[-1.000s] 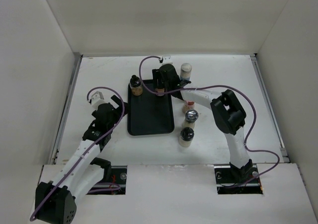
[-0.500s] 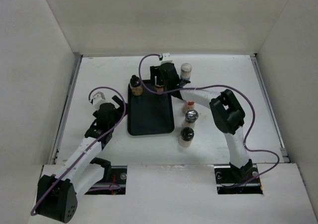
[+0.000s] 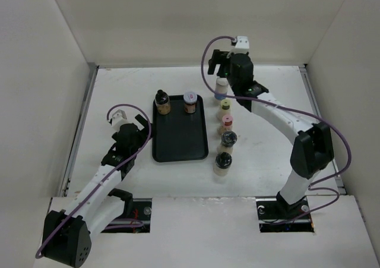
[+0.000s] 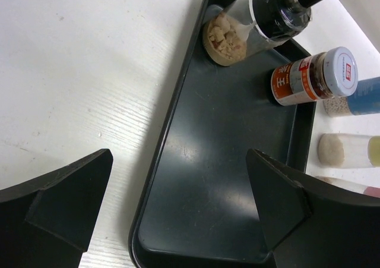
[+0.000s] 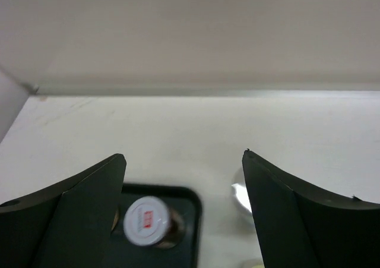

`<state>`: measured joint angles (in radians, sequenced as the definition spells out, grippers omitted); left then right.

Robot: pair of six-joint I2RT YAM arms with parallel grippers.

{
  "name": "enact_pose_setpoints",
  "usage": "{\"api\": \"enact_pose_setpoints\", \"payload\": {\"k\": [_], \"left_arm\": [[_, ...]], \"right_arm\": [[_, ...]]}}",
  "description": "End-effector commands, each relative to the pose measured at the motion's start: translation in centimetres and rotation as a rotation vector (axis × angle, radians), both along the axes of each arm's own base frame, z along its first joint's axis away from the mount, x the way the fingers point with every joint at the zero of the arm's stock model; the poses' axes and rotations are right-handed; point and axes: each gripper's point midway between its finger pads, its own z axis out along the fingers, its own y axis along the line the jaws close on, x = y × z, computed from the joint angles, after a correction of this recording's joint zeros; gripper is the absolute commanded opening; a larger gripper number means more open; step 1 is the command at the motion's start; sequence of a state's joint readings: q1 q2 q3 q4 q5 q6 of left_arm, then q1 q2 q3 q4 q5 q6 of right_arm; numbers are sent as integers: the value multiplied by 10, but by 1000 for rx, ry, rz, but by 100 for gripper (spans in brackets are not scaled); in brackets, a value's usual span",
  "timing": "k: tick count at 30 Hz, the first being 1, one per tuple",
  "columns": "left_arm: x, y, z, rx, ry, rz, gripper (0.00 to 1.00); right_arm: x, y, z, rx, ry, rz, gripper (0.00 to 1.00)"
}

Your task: Organize the condiment bottles

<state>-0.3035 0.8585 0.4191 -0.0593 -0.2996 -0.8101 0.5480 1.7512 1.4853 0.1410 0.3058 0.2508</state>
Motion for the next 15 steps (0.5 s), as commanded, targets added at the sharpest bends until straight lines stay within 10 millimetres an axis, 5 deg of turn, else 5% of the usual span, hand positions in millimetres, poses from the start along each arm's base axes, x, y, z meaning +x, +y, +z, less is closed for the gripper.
{"api": "enact_pose_setpoints", "payload": {"k": [1, 7, 15], "left_arm": [[6, -4, 13, -8, -37, -6, 100], [10, -9, 16, -9, -37, -16, 100], [12, -10, 12, -4, -21, -18, 100]], "right_arm": [[13, -45, -12, -53, 32, -115, 90], [32, -50, -60, -143, 163, -91, 96], [47, -44, -94, -152, 218, -64, 95]]}}
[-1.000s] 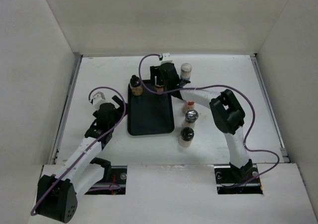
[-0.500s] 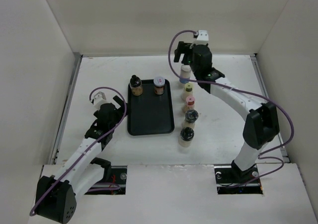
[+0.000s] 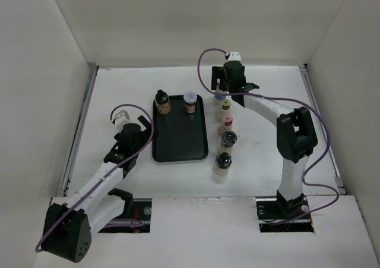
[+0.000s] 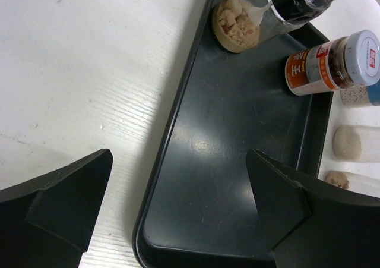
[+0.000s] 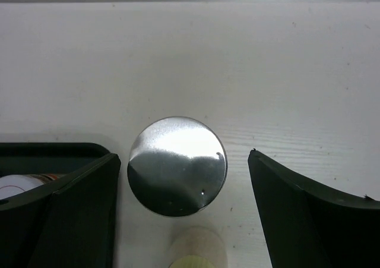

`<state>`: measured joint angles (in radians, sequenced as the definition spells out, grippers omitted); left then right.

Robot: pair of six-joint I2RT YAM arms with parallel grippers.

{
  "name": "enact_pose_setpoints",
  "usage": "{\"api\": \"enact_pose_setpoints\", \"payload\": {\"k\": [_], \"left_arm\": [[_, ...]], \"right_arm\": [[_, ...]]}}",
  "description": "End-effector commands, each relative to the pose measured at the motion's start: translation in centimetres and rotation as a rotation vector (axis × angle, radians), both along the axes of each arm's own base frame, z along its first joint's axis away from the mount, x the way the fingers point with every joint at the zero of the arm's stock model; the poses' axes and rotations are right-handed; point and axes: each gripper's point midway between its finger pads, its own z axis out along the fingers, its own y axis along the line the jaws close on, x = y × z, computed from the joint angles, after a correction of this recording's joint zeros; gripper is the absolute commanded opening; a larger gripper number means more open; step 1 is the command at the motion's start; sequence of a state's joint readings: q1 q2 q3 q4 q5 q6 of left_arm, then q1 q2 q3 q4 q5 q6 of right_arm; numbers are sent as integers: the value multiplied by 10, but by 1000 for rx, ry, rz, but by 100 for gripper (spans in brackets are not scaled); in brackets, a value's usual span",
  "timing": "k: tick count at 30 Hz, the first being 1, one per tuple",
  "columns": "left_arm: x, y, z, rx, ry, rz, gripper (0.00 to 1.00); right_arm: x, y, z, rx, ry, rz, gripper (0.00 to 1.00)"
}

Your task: Organize the condiment bottles

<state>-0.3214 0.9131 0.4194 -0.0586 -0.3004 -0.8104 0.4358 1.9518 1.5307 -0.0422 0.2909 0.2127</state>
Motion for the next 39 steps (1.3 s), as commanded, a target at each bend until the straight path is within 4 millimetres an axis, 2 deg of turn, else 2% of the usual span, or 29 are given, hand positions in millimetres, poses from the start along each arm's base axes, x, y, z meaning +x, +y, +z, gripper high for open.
{"api": "enact_pose_setpoints", "payload": {"k": [1, 5, 8, 10, 12, 15, 17, 21, 22, 25, 28, 31, 34, 39], "left_arm": [[13, -5, 26, -21, -71, -1, 100], [13, -4, 25, -18, -68, 0, 100], [12, -4, 25, -19, -66, 2, 100], [12, -3, 25, -19, -68, 6, 100], [13, -2, 29, -22, -75, 7, 100], [15, -3, 37, -28, -94, 7, 100], [17, -3, 44, -36, -108, 9, 100], [16, -3, 54, -64, -117, 15, 100], [15, -2, 56, -66, -118, 18, 100], [11, -1, 62, -72, -124, 19, 100], [6, 0, 65, -77, -127, 20, 100], [2, 1, 67, -77, -127, 20, 100], [-5, 4, 66, -81, -132, 22, 100], [-16, 13, 56, -70, -132, 43, 100]], "right_arm": [[15, 7, 31, 40, -68, 22, 95], [21, 7, 18, 35, -53, 14, 84], [24, 8, 19, 41, -65, 12, 64], [24, 8, 32, 55, -102, 9, 52], [22, 6, 55, 85, -156, -4, 47], [17, -4, 100, 141, -252, -41, 45], [11, -13, 139, 181, -337, -61, 45], [-11, -18, 206, 225, -456, -47, 45], [-20, -14, 219, 231, -477, -29, 45], [-47, 4, 242, 244, -508, 27, 45], [-82, 34, 251, 262, -510, 110, 45], [-118, 71, 251, 287, -498, 204, 45], [-147, 109, 240, 307, -470, 284, 46], [-163, 169, 200, 295, -392, 363, 46]]}}
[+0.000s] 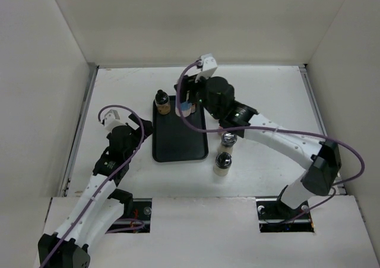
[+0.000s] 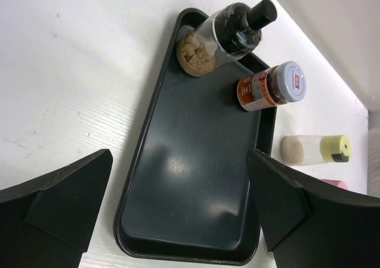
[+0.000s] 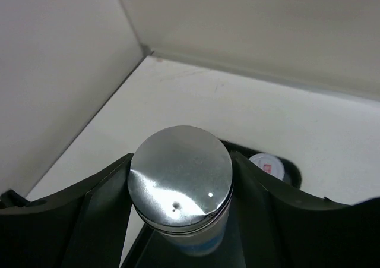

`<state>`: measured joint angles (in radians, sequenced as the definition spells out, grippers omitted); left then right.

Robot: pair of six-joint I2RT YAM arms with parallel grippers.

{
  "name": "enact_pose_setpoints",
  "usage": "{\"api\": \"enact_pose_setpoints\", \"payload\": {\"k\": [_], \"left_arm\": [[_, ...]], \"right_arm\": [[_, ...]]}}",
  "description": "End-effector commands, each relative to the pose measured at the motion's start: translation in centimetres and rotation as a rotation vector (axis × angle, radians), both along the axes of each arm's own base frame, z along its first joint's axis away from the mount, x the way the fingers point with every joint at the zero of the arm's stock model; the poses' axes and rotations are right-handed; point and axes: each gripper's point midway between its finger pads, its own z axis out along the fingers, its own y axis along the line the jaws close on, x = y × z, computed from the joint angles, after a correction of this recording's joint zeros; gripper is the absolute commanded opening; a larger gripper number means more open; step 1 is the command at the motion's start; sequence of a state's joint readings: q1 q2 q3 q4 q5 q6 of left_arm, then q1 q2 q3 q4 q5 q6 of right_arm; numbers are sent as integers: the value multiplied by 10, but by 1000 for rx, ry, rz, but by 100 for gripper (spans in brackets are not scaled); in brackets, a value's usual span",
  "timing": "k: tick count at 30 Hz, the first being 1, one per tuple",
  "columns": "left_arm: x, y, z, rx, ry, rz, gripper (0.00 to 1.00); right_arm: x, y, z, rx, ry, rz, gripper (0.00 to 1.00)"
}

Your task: Organize the condiment bottles

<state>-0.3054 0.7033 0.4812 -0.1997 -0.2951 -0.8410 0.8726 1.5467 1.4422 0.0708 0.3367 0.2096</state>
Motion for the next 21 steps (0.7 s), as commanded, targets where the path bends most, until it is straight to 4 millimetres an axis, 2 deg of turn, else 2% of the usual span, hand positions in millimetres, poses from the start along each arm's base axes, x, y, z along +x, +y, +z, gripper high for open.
{"api": "enact_pose_setpoints", "payload": {"k": [1, 6, 10, 18, 21], "left_arm": [[-6, 9, -4, 0, -7, 26, 100], [-16, 13, -15, -1, -4, 33, 100], [-23, 16, -26, 12, 14, 32, 100], [-25, 12, -38, 20, 34, 16, 100], [-25, 12, -39, 23, 33, 14, 100]], "right_arm": [[7, 28, -4, 44, -19, -6, 46], [20, 83, -56, -49, 12, 10, 46], [27, 113, -87, -100, 17, 20, 46], [36, 132, -124, -109, 54, 20, 48], [38, 134, -124, -98, 56, 10, 48]]}}
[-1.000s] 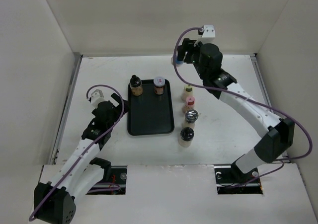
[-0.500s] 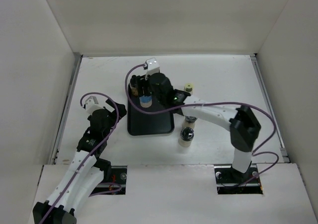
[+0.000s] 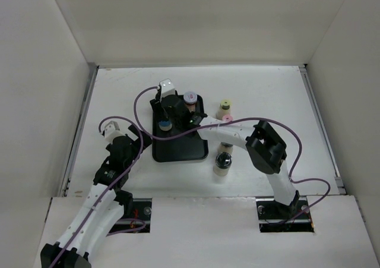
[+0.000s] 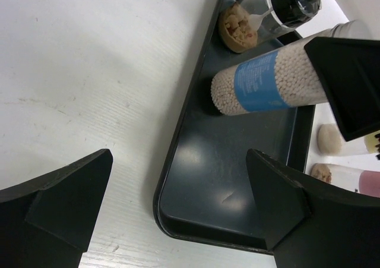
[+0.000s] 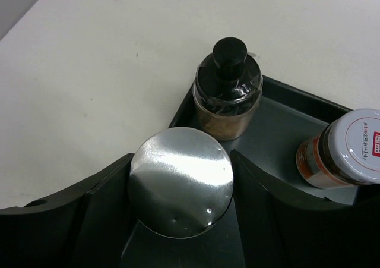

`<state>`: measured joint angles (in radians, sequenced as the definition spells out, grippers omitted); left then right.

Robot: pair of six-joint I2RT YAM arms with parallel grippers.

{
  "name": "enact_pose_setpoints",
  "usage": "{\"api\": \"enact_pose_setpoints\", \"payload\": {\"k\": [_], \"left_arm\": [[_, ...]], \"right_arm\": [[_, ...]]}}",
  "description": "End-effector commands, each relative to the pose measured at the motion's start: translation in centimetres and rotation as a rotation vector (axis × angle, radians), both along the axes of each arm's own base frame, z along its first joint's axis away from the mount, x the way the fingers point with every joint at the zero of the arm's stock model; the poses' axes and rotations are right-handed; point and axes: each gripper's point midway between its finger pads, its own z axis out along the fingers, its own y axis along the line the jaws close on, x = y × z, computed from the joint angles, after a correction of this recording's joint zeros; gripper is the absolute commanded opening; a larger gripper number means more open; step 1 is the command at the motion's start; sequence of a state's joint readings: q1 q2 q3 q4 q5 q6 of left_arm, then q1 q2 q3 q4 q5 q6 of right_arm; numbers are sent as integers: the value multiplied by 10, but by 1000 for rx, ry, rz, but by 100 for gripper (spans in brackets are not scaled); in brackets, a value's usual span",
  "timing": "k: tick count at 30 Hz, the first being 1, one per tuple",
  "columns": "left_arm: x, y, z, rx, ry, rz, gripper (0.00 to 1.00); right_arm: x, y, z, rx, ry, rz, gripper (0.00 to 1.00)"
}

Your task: Organize the condiment bottles

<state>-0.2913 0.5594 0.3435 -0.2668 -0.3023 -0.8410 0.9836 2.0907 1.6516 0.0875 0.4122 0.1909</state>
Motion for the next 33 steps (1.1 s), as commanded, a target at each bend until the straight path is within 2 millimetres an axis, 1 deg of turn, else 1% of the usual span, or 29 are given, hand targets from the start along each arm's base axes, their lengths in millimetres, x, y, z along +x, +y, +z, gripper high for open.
{"api": "enact_pose_setpoints", "payload": {"k": [1, 3, 4, 8, 10, 12, 14, 18, 21, 24, 25, 26, 27, 28, 29, 30, 31, 32, 33], "left_arm": [[4, -2, 3, 4, -24, -8, 100], [4, -2, 1, 5, -20, -8, 100], [4, -2, 0, 6, -17, -8, 100], [3, -1, -5, 8, -11, -5, 100], [2, 0, -7, 7, -8, -3, 100], [2, 1, -6, 6, -10, 1, 100], [2, 2, -5, 3, -14, 7, 100], [4, 3, 0, 1, -26, 12, 100], [4, 3, 4, 0, -34, 15, 100], [7, 2, 11, -3, -44, 15, 100], [8, 2, 14, -2, -46, 15, 100], [9, 2, 17, -3, -52, 14, 100], [9, 2, 20, -2, -56, 13, 100], [10, 2, 24, -4, -62, 13, 100], [10, 1, 25, -6, -65, 12, 100], [11, 1, 27, -7, -67, 12, 100], [11, 1, 28, -9, -70, 11, 100], [11, 0, 28, -10, -67, 9, 100], [12, 0, 28, -13, -66, 10, 100]], "right_arm": [[12, 18, 68, 186, -116, -30, 49], [13, 19, 65, 185, -111, -33, 50], [13, 19, 60, 181, -106, -34, 53], [10, 18, 39, 170, -67, -36, 66], [7, 16, 36, 178, -55, -36, 69], [5, 14, 40, 187, -55, -36, 71], [3, 11, 48, 200, -63, -35, 74], [-2, 2, 73, 232, -80, -30, 84], [-9, -11, 99, 262, -101, -32, 89], [-22, -32, 127, 294, -121, -34, 91], [-27, -44, 134, 298, -125, -40, 90], [-34, -57, 139, 300, -128, -47, 87], [-41, -70, 141, 297, -127, -52, 81], [-51, -86, 141, 289, -124, -58, 72], [-58, -99, 138, 279, -118, -66, 61], [-69, -122, 132, 256, -110, -89, 46], [-76, -138, 125, 235, -101, -111, 41], [-85, -160, 116, 210, -88, -145, 38], [-94, -182, 105, 179, -72, -177, 36]]}}
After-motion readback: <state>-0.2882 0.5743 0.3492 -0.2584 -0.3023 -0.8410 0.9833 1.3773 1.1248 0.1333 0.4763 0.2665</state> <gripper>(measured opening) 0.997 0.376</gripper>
